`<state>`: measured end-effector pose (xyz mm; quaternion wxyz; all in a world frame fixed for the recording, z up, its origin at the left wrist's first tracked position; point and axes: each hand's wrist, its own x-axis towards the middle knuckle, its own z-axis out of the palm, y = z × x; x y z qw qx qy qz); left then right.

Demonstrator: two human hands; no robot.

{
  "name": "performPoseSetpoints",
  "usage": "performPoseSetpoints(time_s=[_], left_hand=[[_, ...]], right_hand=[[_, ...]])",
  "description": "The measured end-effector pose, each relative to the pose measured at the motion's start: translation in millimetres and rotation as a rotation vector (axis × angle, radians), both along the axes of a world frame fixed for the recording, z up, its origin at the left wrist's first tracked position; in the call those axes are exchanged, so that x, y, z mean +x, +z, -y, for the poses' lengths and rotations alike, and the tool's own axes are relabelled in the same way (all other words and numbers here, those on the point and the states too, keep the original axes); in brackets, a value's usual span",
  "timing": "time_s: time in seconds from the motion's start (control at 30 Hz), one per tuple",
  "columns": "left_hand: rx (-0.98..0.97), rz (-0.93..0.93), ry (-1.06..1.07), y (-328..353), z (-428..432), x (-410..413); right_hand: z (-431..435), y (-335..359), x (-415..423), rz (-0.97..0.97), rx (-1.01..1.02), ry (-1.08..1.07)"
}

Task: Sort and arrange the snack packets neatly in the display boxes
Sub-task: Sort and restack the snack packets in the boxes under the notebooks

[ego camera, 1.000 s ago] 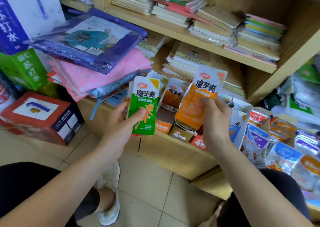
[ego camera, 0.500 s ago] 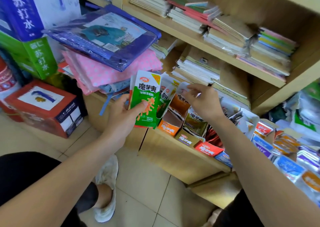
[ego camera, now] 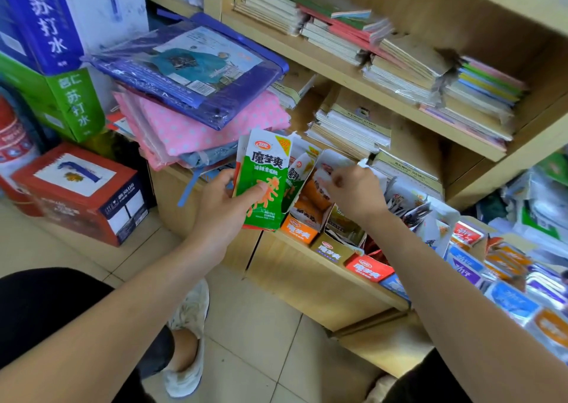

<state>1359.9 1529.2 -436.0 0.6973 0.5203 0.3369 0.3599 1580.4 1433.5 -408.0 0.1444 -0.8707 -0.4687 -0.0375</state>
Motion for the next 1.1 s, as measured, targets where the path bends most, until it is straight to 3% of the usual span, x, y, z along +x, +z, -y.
performPoseSetpoints(time_s=[0.17,0.3,0.37,0.43,0.57,0.73,0.83,0.93,1.03,1.1], left_hand=[[-0.011,0.004,0.005,0.8,-0.8,1.8],[-0.012,0.011,-0.001,2.5,-1.1,3.6],[-0.012,0.012,0.008,2.2,-1.8,3.7],[-0.010,0.012,0.017,2.2,-2.2,3.4],[0.007,-0.006,0.035,0.6,-3.6,1.2],[0.019,-0.018,0.035,-0.2,-4.8,0.7],[0.017,-0.015,0.026,1.1,-4.1,1.9],[0.013,-0.016,0.015,1.3,-3.8,3.4],[0.015,-0.016,0.017,1.0,-3.9,3.9],[0.015,-0.020,0.017,0.6,-3.8,3.7]], right_hand=[[-4.0,12.8,11.6,-0.005,0.197,-0.140],[1.7,5.4,-13.4,-0.122,-0.041,0.085],[4.5,-4.5,-29.2,0.049,-0.258,0.161],[4.6,-14.3,-36.6,0.190,-0.343,0.167],[0.2,-14.2,-29.1,-0.033,-0.201,0.036],[-0.9,7.5,-6.0,-0.119,0.151,-0.154],[1.4,10.8,1.3,-0.212,0.234,-0.210],[3.6,7.0,-4.4,-0.318,0.202,-0.179],[6.0,8.6,-18.0,-0.632,0.144,-0.017],[6.1,9.8,-15.2,-0.524,0.221,0.007]])
